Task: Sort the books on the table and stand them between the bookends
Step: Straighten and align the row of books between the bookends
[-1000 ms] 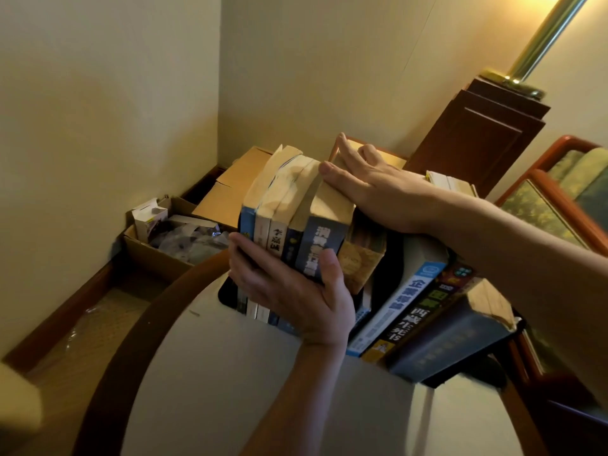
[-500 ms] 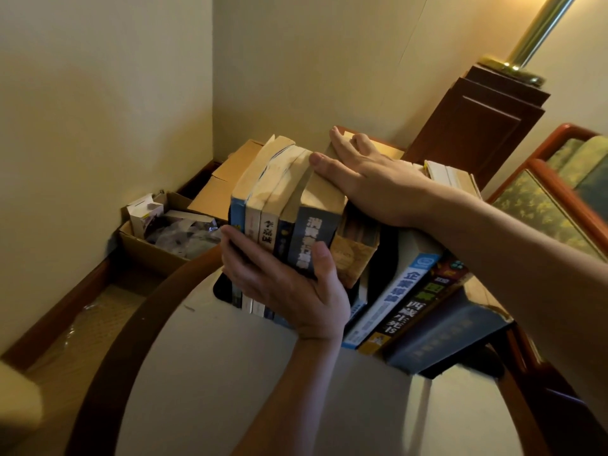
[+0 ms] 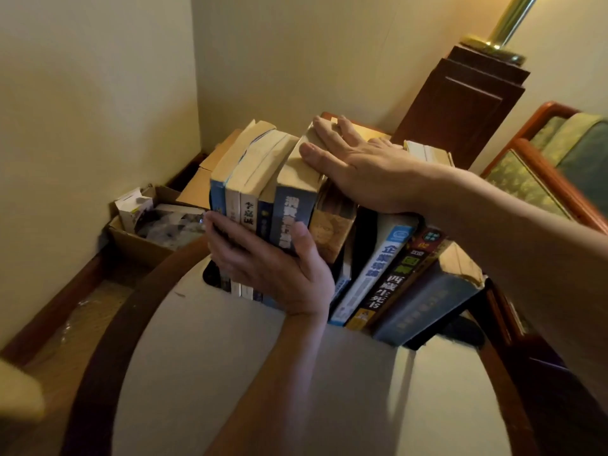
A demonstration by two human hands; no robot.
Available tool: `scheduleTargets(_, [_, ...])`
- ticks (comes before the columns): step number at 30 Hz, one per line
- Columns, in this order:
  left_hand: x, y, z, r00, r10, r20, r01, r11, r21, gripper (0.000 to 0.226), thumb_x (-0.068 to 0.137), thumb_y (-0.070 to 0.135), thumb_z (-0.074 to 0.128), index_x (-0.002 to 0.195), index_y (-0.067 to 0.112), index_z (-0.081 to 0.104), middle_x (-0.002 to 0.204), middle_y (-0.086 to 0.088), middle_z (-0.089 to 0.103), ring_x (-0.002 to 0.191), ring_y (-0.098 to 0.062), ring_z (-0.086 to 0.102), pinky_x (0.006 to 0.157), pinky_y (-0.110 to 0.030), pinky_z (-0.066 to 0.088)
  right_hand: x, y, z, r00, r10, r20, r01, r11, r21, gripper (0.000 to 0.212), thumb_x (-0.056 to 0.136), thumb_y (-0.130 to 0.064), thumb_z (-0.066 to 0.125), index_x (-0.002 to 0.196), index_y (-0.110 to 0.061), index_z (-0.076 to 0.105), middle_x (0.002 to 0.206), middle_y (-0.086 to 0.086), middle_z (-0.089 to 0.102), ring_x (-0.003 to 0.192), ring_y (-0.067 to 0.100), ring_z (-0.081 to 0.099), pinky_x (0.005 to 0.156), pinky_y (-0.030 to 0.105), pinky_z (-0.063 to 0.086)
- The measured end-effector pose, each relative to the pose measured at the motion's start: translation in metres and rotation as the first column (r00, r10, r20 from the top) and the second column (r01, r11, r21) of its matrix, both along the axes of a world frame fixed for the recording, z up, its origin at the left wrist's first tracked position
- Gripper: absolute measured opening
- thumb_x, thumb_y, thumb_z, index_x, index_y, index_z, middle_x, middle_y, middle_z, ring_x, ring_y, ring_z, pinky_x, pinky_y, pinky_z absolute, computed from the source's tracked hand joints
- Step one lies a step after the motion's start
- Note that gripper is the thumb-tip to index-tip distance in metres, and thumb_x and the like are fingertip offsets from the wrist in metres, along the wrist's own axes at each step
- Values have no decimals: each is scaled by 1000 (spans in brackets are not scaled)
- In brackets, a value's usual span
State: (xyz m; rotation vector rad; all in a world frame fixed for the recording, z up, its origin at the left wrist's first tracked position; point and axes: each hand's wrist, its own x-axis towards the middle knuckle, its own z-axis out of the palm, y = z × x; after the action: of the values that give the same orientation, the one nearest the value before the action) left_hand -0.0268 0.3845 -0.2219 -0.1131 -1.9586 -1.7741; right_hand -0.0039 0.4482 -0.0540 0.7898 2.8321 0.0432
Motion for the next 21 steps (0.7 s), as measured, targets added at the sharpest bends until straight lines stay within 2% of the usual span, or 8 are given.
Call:
scheduleTargets(3, [-1, -1, 1, 1000, -15, 23, 15, 1000, -20, 103, 92, 75, 11, 153, -8, 23, 155, -25, 28, 143, -36, 31, 116, -48, 26, 3, -5, 2, 1000, 9, 8, -9, 1000, 16, 60, 102, -61, 10, 155, -42, -11, 166, 3, -16, 153, 35, 6, 121, 49, 8])
scheduleTargets(7, [1, -19, 1, 992, -128, 15, 129, 988, -84, 101, 93, 75, 15, 155, -4, 17, 158, -25, 24, 144, -39, 29, 116, -52, 27, 5, -11, 0, 999, 37, 0, -37, 999, 14, 61, 103, -60, 11, 157, -38, -7, 167, 3, -13, 154, 26, -1, 121, 58, 6])
scheduleTargets(10, [-3, -43, -1, 958, -285, 7, 283, 948, -144, 96, 94, 73, 25, 157, 2, 10, 160, -22, 19, 144, -38, 27, 114, -56, 30, 19, -32, 6, 993, -50, -108, 36, 991, -132, 73, 99, -66, 20, 160, -31, 3, 167, 5, -2, 153, 27, 10, 122, 50, 9])
scheduleTargets(13, [-14, -72, -2, 901, -431, -43, 409, 880, -242, 93, 95, 67, 34, 159, 6, 6, 163, -17, 14, 149, -30, 19, 119, -42, 20, 56, -70, 8, 960, -29, -277, -25, 982, -189, 72, 98, -63, 36, 159, -31, 14, 164, -2, 24, 149, 21, 25, 117, 39, 24])
scheduleTargets(14, [-19, -81, 1, 879, -474, -55, 442, 853, -279, 93, 95, 67, 35, 159, 7, 5, 164, -15, 13, 150, -28, 17, 119, -42, 19, 71, -84, 3, 935, -7, -355, -55, 985, -164, 71, 98, -62, 38, 159, -30, 18, 162, -5, 27, 150, 18, 23, 117, 36, 21])
scheduleTargets(16, [-28, -94, 9, 847, -527, -70, 475, 809, -345, 92, 95, 67, 35, 159, 9, 4, 165, -13, 12, 151, -28, 16, 120, -52, 23, 101, -109, -15, 874, 57, -483, -99, 993, -62, 65, 98, -58, 38, 156, -30, 26, 163, -7, 25, 153, 16, 13, 123, 41, 12])
scheduleTargets(18, [-38, -103, 26, 825, -559, -84, 492, 782, -382, 89, 94, 64, 37, 160, 13, 6, 165, -12, 13, 151, -26, 17, 118, -56, 27, 126, -127, -41, 827, 70, -558, -96, 995, -17, 59, 99, -52, 39, 153, -30, 34, 163, -7, 25, 154, 17, 9, 124, 51, 18])
scheduleTargets(21, [-51, -111, 60, 758, -637, -139, 502, 706, -501, 84, 93, 56, 41, 159, 13, 13, 164, -11, 19, 149, -24, 19, 119, -51, 22, 154, -147, -81, 805, -2, -593, -18, 999, -29, 57, 100, -53, 36, 152, -30, 37, 164, -3, 22, 154, 17, 5, 121, 52, 25])
